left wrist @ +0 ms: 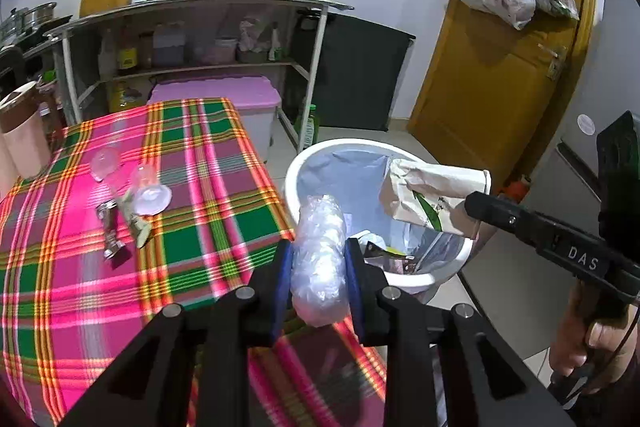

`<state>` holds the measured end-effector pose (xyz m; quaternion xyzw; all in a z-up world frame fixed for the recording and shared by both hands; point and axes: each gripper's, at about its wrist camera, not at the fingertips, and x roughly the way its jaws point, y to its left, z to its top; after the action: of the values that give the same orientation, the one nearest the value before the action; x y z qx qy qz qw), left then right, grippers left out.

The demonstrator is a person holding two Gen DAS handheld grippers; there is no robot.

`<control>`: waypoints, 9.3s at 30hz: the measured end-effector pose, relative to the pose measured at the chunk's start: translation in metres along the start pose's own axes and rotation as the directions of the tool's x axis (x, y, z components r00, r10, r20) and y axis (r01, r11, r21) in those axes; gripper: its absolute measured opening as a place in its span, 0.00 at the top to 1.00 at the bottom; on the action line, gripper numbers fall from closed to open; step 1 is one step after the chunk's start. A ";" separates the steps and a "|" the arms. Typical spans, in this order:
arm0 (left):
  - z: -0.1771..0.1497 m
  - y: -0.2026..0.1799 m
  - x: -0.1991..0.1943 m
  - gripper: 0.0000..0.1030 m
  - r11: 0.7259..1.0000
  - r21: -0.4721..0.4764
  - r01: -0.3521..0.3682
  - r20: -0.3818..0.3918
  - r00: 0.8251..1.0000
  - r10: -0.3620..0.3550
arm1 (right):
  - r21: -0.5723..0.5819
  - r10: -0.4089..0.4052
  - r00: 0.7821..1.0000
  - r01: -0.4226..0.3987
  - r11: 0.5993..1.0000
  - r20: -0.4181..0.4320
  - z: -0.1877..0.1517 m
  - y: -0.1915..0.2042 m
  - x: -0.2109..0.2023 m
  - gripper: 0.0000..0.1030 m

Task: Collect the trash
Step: 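Carry the plastic bag and napkin over the white bin with both tools, then open both tools over the bin to drop the bag and napkin, then move both tools back over the table toward the remaining wrappers and cups, then grasp the brown wrapper with the left tool while the right tool grasps a clear plastic cup, then carry the brown wrapper and clear cup over the white bin with both tools, then open the left tool over the bin while the right tool opens, dropping the cup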

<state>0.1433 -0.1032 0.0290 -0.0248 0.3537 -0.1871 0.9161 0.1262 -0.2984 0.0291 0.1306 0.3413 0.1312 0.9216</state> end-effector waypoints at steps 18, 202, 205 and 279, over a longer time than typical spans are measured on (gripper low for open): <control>0.018 -0.028 0.052 0.73 0.998 0.035 0.053 -0.055 0.997 -0.051 | 0.053 -0.069 0.996 0.071 0.996 -0.048 -0.005 -0.038 0.014 0.97; -0.044 0.122 -0.044 0.81 0.954 -0.253 -0.161 -0.003 0.986 0.165 | -0.242 0.100 0.986 -0.131 0.961 -0.135 0.020 0.137 0.111 0.70; -0.043 0.110 -0.048 0.81 0.960 -0.236 -0.147 0.002 0.988 0.152 | -0.229 0.101 0.988 -0.126 0.965 -0.120 0.016 0.130 0.093 0.70; 0.023 -0.022 0.072 0.70 0.995 -0.034 0.089 -0.104 0.990 -0.092 | 0.046 -0.086 0.992 0.090 0.995 -0.090 0.010 -0.055 0.045 0.65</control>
<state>0.2003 -0.1516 0.0036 -0.0443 0.4029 -0.2244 0.8862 0.1739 -0.3365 -0.0087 0.1323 0.3901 0.0876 0.9070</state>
